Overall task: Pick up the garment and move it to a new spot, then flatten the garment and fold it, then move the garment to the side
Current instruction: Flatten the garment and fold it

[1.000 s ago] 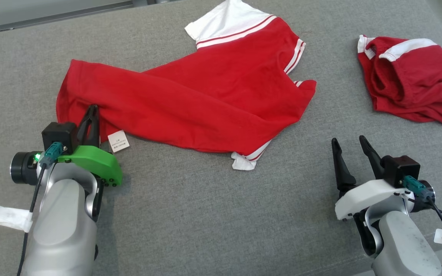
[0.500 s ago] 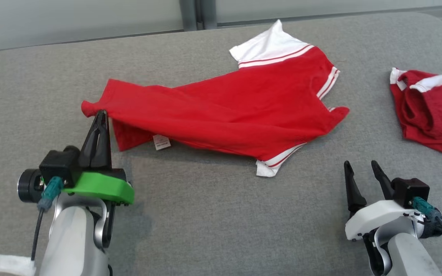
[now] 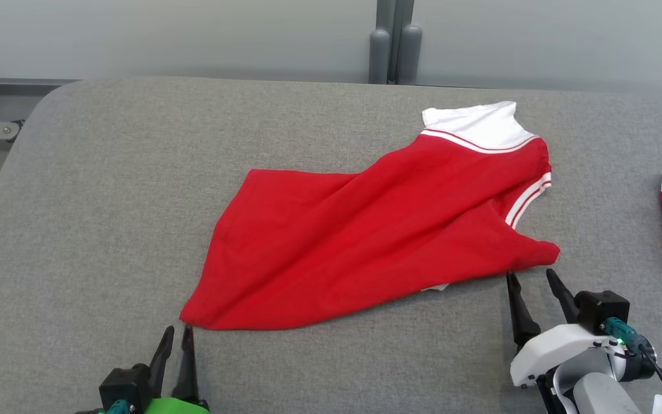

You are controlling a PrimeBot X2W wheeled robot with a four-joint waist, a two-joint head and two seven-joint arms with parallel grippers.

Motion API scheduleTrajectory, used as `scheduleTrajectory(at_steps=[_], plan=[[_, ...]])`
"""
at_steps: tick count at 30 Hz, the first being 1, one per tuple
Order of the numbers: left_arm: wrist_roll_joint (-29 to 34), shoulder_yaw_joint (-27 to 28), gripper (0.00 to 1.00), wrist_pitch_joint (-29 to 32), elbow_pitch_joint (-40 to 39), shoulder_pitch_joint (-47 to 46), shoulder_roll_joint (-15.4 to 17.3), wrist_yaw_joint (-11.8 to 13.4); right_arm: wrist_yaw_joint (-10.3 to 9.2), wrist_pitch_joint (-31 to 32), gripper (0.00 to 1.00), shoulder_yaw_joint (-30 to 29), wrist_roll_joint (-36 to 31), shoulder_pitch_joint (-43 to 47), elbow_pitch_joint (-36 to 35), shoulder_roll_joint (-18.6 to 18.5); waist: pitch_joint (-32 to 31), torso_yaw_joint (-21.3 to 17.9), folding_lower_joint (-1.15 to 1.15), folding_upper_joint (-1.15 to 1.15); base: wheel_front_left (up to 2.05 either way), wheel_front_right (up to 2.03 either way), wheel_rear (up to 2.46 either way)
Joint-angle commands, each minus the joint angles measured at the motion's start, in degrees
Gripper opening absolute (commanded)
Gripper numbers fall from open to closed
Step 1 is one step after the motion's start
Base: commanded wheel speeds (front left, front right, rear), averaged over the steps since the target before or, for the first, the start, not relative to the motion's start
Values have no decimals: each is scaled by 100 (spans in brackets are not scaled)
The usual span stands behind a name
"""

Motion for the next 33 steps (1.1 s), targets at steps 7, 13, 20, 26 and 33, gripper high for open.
scheduleTrajectory(at_steps=[7, 13, 20, 26, 33], plan=[[-142, -382, 100, 0, 45, -244, 13, 49, -9, -16, 100, 540, 126, 56, 237, -7, -199, 286, 0, 0, 0, 0, 0], [-265, -679, 100, 0, 0, -452, 16, 73, -9, -16, 100, 1071, 184, -157, 576, -37, -47, 430, 0, 0, 0, 0, 0], [-274, -760, 100, 0, -28, -496, 15, 84, -9, -16, 100, 1209, 98, -425, 753, -109, 158, 658, 0, 0, 0, 0, 0], [-252, -688, 100, 0, -8, -462, 14, 49, -9, -15, 100, 1239, 119, -511, 914, -123, 199, 676, 0, 0, 0, 0, 0], [-288, -705, 100, 0, -41, -533, 14, 33, -10, -7, 0, 1316, 252, -467, 900, -156, 149, 468, 0, 0, 0, 0, 0]])
